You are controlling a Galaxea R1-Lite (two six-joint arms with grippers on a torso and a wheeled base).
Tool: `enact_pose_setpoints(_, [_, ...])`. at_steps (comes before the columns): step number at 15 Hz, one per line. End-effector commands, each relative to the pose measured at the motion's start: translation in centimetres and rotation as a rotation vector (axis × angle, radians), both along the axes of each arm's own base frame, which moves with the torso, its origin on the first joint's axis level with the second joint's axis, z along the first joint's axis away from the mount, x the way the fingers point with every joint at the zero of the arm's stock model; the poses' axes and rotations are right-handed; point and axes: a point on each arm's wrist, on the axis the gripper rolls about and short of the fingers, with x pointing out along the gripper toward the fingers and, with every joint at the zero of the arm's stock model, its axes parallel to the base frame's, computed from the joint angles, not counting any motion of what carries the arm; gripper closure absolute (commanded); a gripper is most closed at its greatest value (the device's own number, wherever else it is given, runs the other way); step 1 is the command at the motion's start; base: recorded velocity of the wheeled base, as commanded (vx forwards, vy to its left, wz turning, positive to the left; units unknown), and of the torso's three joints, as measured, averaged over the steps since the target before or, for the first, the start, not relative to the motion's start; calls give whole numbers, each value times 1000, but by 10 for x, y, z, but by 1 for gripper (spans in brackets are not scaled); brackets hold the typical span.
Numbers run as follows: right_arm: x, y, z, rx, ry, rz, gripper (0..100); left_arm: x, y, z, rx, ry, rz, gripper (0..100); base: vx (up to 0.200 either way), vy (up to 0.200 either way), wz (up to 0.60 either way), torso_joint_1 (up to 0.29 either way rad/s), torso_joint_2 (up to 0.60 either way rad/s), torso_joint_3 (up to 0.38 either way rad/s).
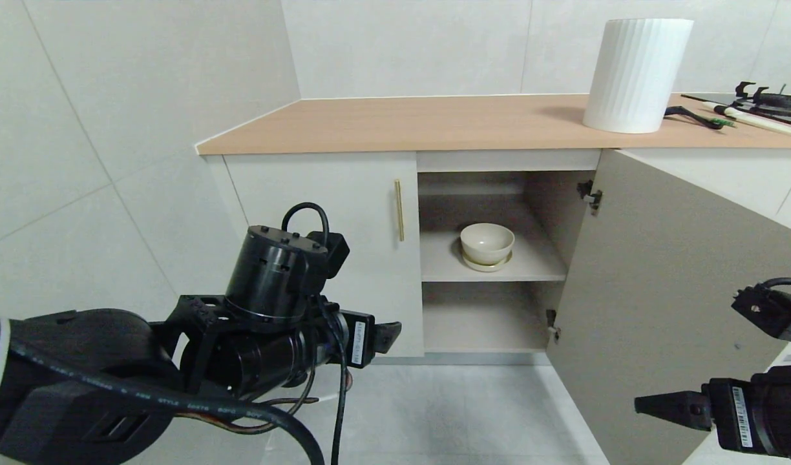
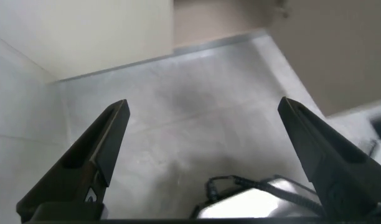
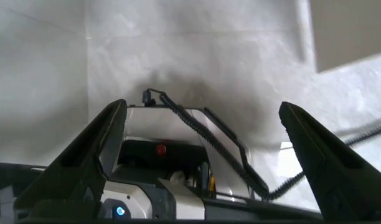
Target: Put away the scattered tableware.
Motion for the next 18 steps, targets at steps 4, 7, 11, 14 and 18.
enact_pose_setpoints(4, [-12,-7,-11,9,29,-26,0,-1,1,2,-4,-5,2,0,0,-200,0,-4,1,2])
enact_pose_setpoints(7, [-22,-13,-15,2,48,-24,0,0,1,1,-4,-4,3,0,0,-200,0,4,4,4])
enact_pose_setpoints(11, [-21,-24,-23,25,104,-173,0,-1,1,3,-9,-8,4,0,0,-150,0,1,-1,-2])
enact_pose_setpoints(14, [-5,-41,-11,31,15,-324,0,-2,2,6,-17,-16,5,0,0,0,0,0,0,0])
enact_pose_setpoints(18, [26,-57,1,5,-56,-458,0,-4,4,9,-25,-23,6,0,0,0,0,0,0,0])
